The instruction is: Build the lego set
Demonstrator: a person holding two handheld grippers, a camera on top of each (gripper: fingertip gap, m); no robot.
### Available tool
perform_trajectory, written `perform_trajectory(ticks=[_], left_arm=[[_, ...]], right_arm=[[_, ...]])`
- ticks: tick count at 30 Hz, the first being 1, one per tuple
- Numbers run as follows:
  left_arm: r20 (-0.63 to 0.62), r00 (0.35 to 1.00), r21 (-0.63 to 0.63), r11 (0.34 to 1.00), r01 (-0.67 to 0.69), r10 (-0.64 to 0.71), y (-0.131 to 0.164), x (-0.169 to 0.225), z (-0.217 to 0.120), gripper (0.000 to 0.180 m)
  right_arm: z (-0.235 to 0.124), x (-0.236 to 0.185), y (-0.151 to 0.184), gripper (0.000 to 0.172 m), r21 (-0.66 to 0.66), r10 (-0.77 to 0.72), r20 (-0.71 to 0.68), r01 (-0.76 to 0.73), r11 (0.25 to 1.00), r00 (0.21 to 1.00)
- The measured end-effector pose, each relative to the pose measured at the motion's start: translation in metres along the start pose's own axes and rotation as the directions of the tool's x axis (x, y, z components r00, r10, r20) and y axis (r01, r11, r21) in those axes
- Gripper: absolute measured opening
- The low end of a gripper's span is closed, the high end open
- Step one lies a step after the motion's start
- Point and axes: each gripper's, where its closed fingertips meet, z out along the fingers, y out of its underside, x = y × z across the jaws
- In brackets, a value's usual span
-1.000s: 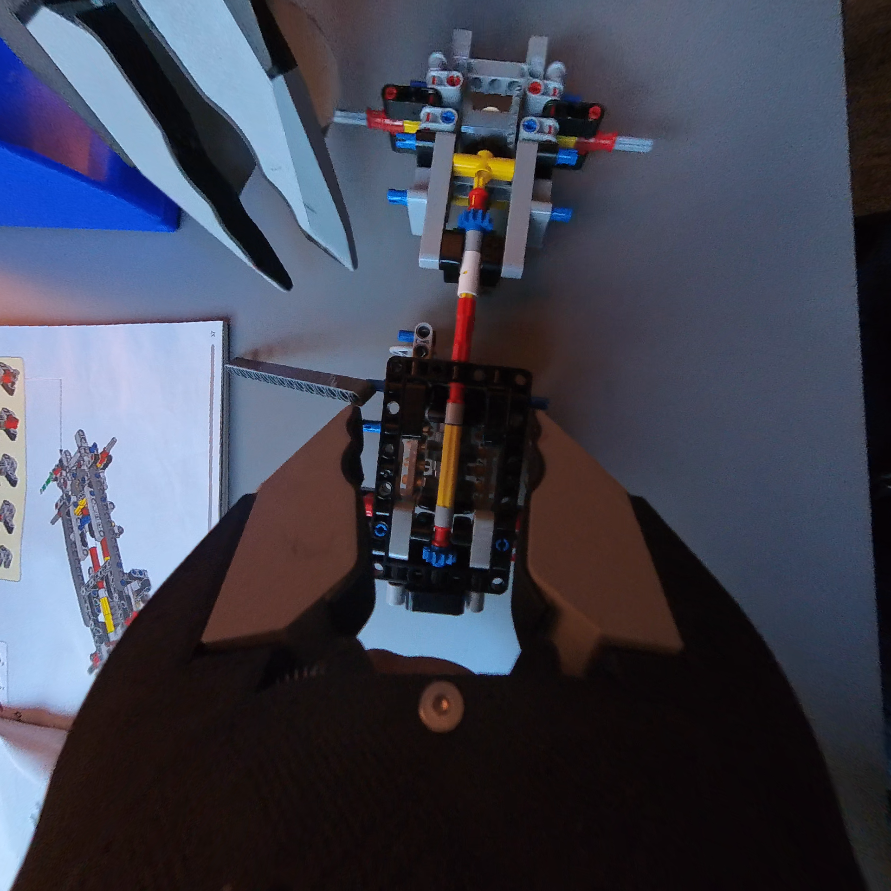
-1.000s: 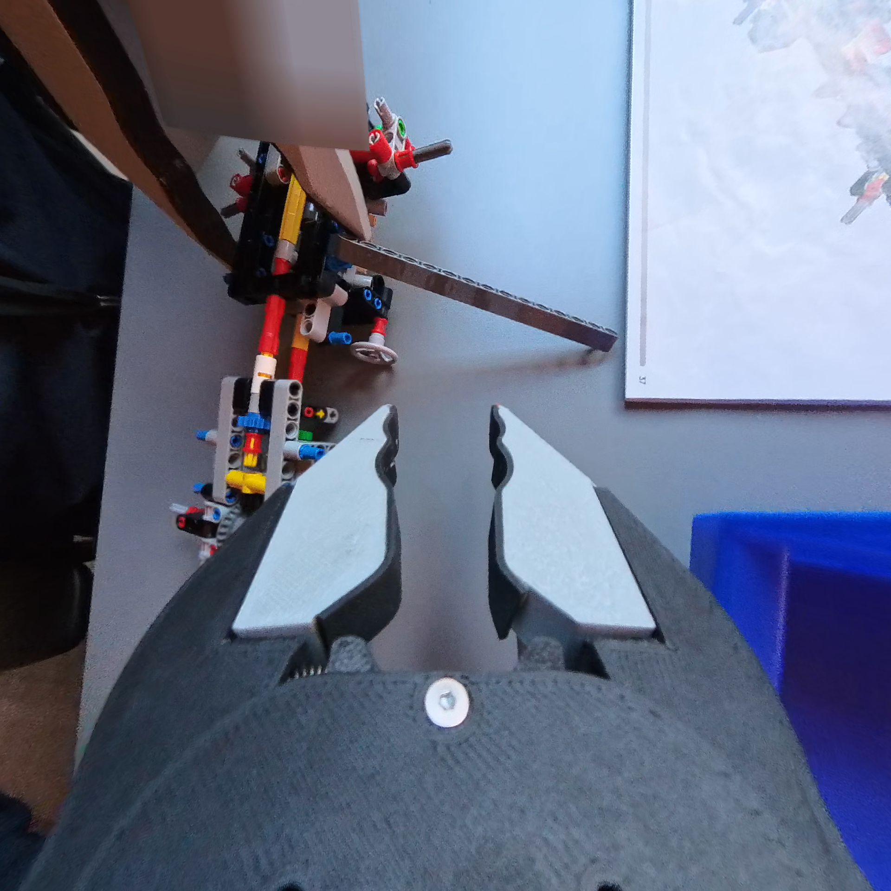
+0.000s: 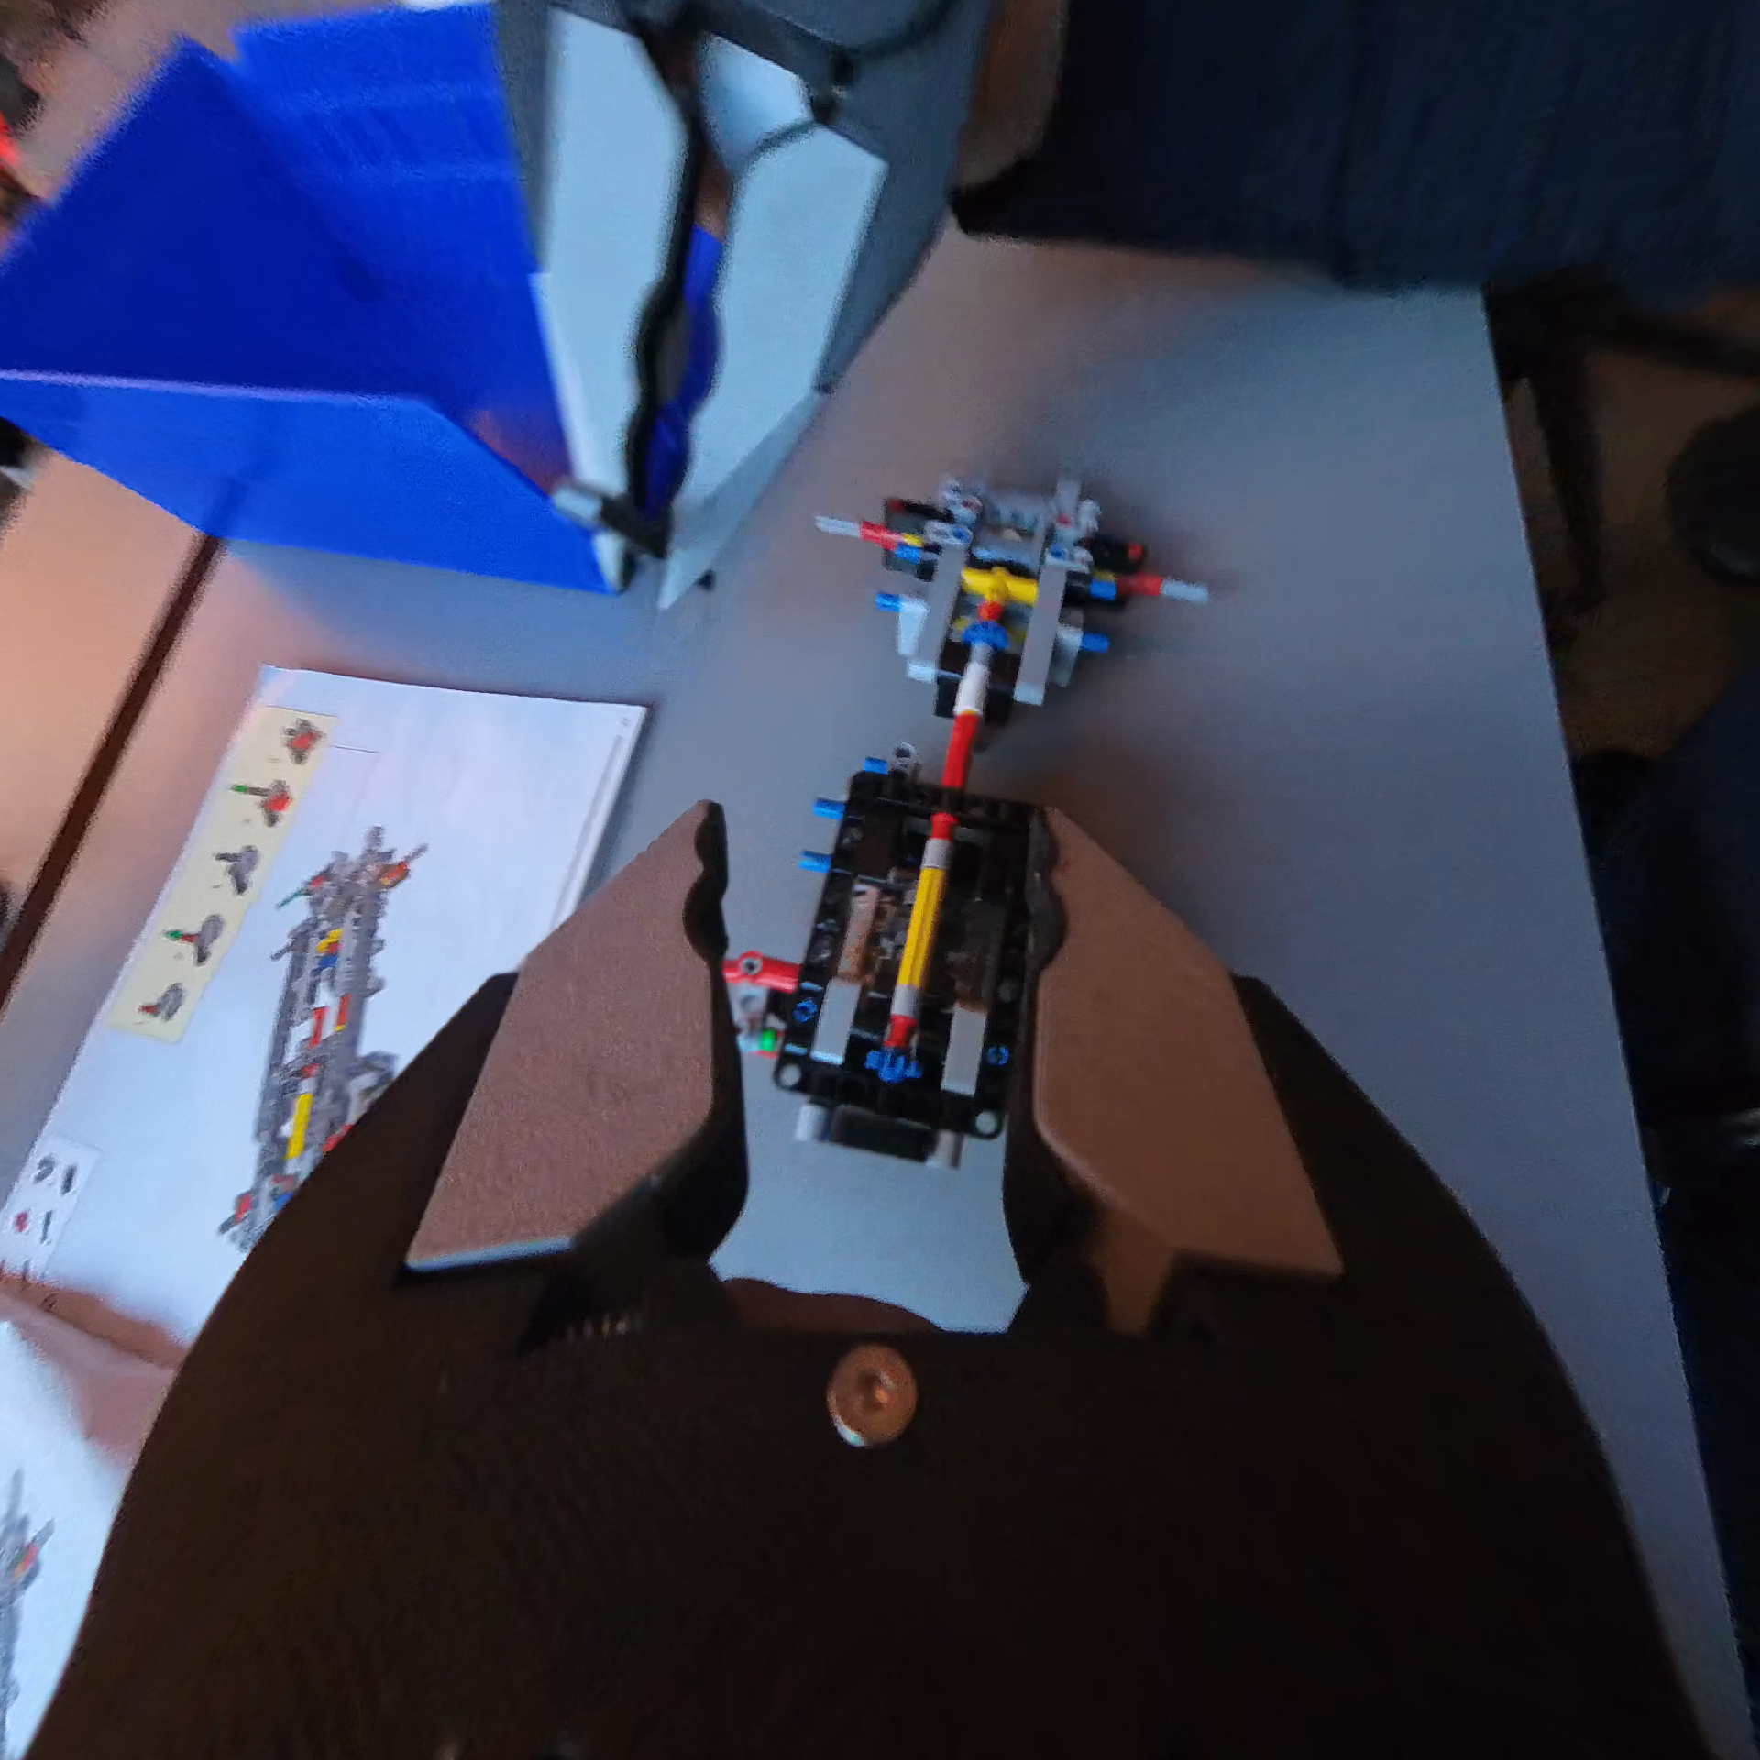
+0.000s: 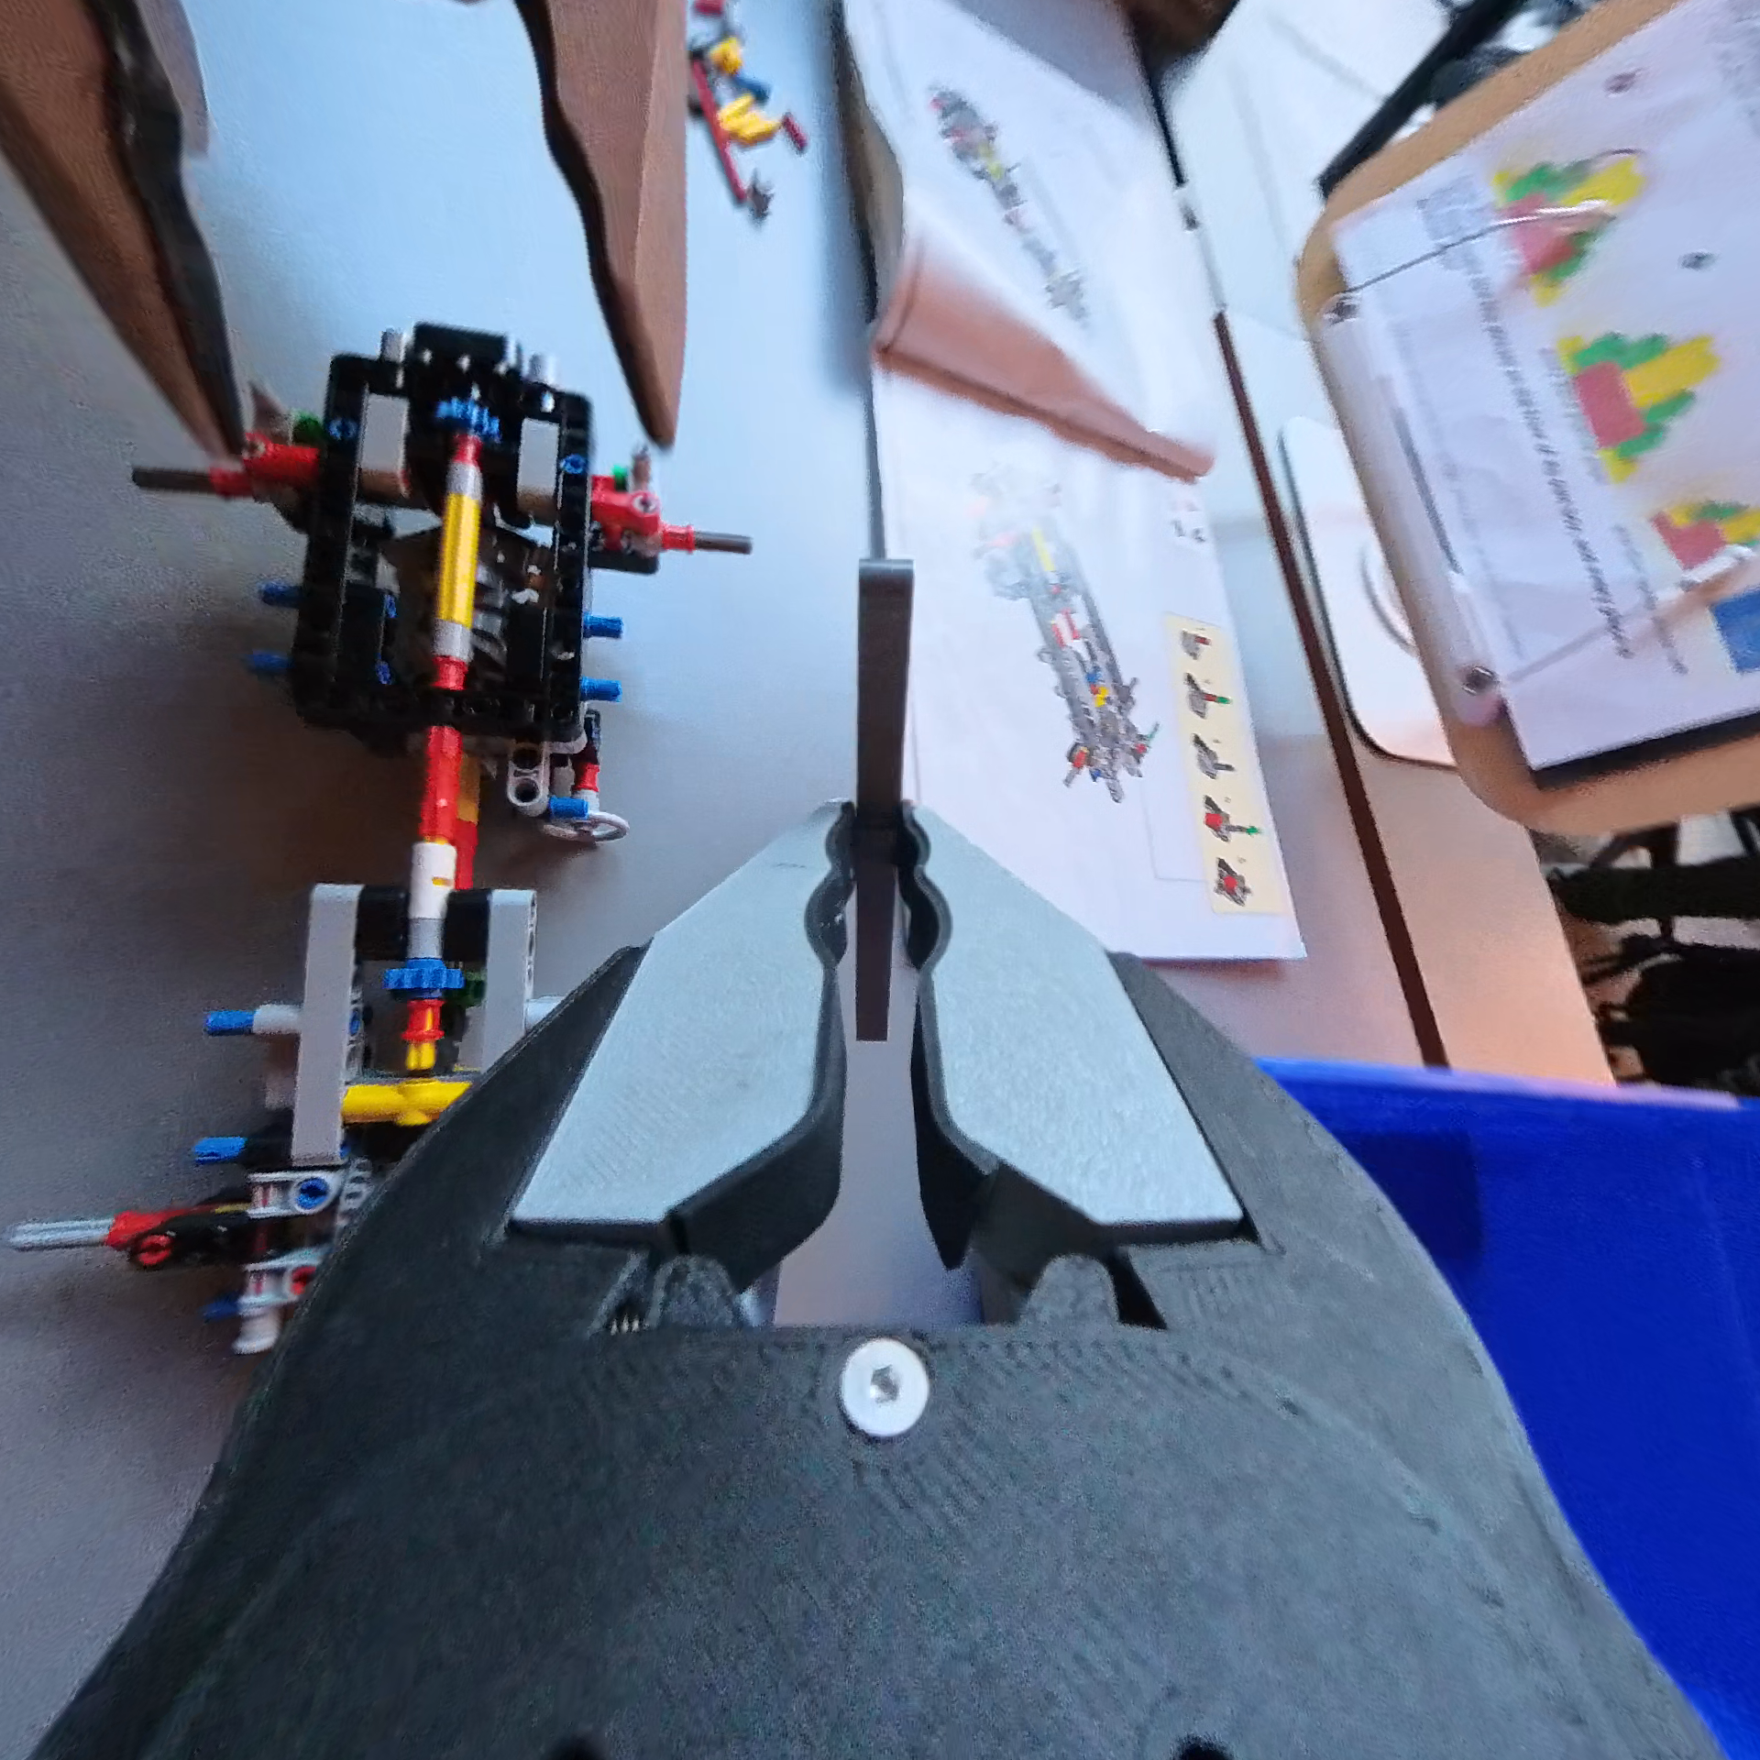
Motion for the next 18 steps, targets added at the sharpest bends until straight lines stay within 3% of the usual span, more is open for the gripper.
perform_trajectory(ticks=[3,9,12,14,18], left_arm=[[0.060,0.998,0.076,0.997,0.023,-0.027,0.001,-0.015,-0.022,0.061],[0.122,0.981,0.150,0.979,0.135,-0.154,0.048,-0.047,-0.028,0.055],[0.162,0.959,0.242,0.952,0.189,-0.231,0.069,-0.063,-0.028,0.044],[0.191,0.946,0.233,0.948,0.215,-0.261,0.077,-0.072,-0.028,0.044],[0.248,0.917,0.255,0.934,0.250,-0.313,0.080,-0.085,-0.033,0.041]], right_arm=[[-0.018,0.005,-0.004,0.005,0.065,0.095,-0.060,-0.091,0.994,0.994],[-0.022,0.023,0.003,0.004,0.108,0.294,-0.136,-0.281,0.954,0.946],[-0.023,0.041,0.012,0.005,0.138,0.347,-0.233,-0.322,0.937,0.909],[-0.022,0.047,0.016,0.004,0.162,0.368,-0.264,-0.335,0.928,0.892],[-0.009,0.042,0.028,0.005,0.096,0.350,-0.260,-0.337,0.937,0.900]])
